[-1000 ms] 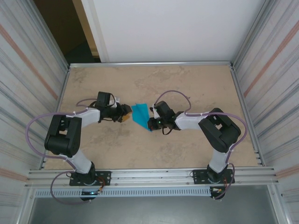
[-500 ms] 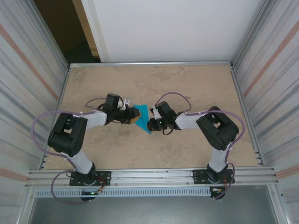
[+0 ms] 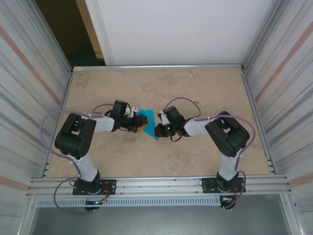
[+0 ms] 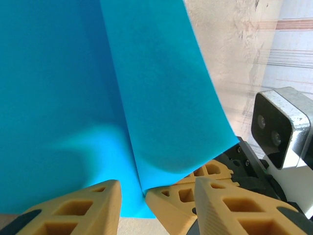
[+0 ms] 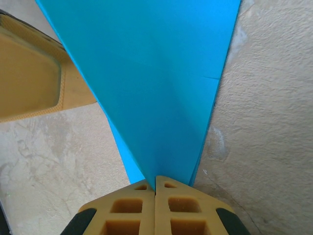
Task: Fold a paper plane with a square sheet of paper (pick it up from the middle)
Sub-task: Fourth fold the wing at the center of the table.
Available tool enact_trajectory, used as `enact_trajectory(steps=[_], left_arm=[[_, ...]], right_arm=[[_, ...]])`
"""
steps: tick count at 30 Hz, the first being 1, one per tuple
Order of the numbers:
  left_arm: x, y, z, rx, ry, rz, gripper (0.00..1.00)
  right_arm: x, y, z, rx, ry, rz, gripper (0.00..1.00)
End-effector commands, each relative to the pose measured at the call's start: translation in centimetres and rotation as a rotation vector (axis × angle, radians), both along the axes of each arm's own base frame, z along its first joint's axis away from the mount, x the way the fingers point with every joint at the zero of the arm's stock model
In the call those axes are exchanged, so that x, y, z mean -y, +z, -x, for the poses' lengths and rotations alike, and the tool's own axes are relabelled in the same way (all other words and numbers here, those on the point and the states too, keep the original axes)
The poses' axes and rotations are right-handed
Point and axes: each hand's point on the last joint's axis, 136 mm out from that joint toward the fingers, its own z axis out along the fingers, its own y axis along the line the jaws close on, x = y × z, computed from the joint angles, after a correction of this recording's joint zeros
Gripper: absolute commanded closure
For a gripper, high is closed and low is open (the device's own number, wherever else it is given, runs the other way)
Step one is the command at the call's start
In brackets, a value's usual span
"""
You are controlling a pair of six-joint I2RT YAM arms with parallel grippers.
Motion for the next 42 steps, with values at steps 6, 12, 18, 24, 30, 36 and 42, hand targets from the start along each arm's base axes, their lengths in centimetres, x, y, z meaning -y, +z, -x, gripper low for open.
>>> enact_trajectory(steps=[6, 12, 18, 24, 30, 36, 42], left_arm=[[-0.2, -1.9, 0.0, -0.050, -0.017, -0.116, 0.56], [-0.4, -2.8, 0.0, -0.089, -0.001, -0.144, 0.53], [-1.9, -4.9, 1.1, -0.182, 0.009, -0.297, 0.52], [-3.3, -7.3, 2.7, -0.289, 0.022, -0.413, 0.49], [-3.8, -8.2, 3.2, -0.329, 0.023, -0.460, 0.49], [-3.8, -8.6, 3.5, -0.346, 0.004, -0.482, 0.48], [-3.7, -8.8, 3.8, -0.356, -0.002, -0.478, 0.49]], right_arm=[[0.4, -1.1, 0.5, -0.043, -0.013, 0.001, 0.95], [0.4, -1.0, 0.5, -0.045, -0.013, -0.002, 0.94], [0.7, -0.3, 0.4, -0.047, -0.028, -0.017, 0.83], [0.8, 0.7, 0.6, -0.028, -0.028, -0.041, 0.78], [1.0, 0.2, 0.8, -0.035, -0.027, -0.032, 0.79], [0.9, -0.5, 0.9, -0.051, -0.021, -0.024, 0.85], [0.5, -0.9, 1.2, -0.060, 0.007, -0.038, 0.91]])
